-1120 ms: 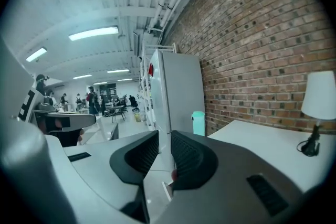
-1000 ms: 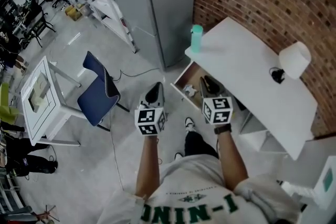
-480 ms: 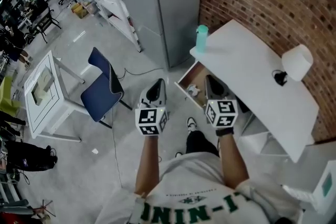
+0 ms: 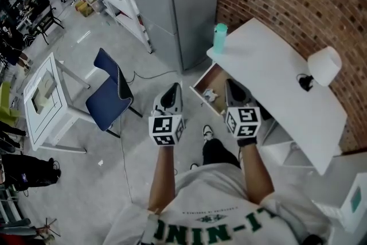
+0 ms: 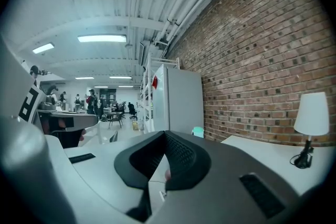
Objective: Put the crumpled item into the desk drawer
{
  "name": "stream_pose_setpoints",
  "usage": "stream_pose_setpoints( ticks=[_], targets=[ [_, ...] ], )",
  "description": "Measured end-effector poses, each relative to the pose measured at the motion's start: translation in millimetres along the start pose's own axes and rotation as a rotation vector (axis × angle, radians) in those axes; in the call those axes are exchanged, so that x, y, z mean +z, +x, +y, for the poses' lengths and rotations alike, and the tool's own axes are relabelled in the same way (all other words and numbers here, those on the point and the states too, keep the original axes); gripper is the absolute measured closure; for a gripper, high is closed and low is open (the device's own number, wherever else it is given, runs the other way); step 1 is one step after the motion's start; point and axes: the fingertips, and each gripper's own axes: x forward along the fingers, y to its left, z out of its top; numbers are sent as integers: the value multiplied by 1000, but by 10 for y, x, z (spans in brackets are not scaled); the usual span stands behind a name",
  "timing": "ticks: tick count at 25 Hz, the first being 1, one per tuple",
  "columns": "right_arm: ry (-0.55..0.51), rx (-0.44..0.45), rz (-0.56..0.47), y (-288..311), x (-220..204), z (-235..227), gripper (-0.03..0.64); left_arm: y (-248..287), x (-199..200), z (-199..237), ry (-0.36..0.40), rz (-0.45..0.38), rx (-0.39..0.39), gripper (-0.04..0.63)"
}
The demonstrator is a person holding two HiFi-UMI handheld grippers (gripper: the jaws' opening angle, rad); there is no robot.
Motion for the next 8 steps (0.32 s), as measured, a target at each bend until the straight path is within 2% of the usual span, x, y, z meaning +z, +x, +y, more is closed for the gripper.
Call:
stream_pose_setpoints(
  ticks=[8],
  targets=[
    [-15, 11, 42, 188, -223, -21, 614, 167, -148, 161, 3, 13, 23, 600]
  ],
)
